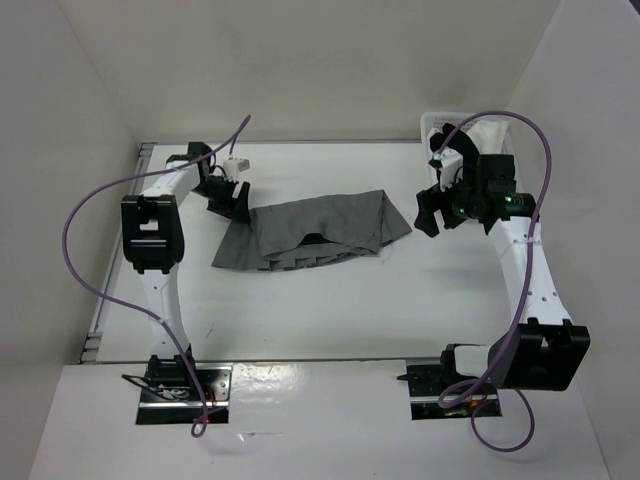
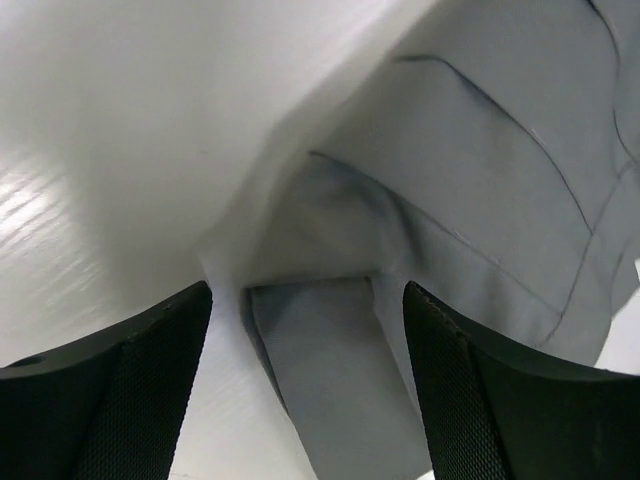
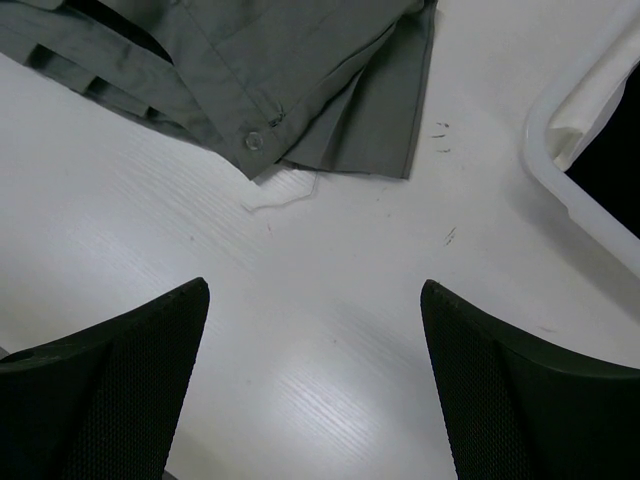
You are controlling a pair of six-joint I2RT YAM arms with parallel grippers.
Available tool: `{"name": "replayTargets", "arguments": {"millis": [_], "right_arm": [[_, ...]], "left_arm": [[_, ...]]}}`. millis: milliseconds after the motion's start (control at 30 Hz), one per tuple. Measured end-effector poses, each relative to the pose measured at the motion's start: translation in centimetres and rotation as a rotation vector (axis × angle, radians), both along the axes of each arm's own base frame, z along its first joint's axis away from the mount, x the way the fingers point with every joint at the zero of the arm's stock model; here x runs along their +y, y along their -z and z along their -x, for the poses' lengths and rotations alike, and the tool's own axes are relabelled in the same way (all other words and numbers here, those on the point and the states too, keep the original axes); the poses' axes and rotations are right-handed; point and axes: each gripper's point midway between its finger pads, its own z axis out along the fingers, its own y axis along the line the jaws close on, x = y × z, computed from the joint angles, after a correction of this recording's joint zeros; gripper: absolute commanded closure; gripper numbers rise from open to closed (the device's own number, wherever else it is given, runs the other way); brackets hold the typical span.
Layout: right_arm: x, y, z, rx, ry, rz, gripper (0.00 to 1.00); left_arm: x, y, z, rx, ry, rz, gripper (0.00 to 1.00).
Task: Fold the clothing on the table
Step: Fold the skirt
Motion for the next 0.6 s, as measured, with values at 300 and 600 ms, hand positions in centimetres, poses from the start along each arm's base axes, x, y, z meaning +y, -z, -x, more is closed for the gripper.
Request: {"name": "replayTargets", "arguments": {"millis": [300, 600], "right_arm": [[0.2, 0.0, 0.0, 0.002, -0.004, -0.01, 0.1], [0.4, 1.6, 0.4, 0.051, -0.005, -0.016, 0.1]], "left_arm": [[-1.7, 0.4, 1.7, 0.047, 0.101, 0.065, 0.43], [-4.9, 0.7, 3.0, 0.076, 0.136, 0.18, 0.66]]}}
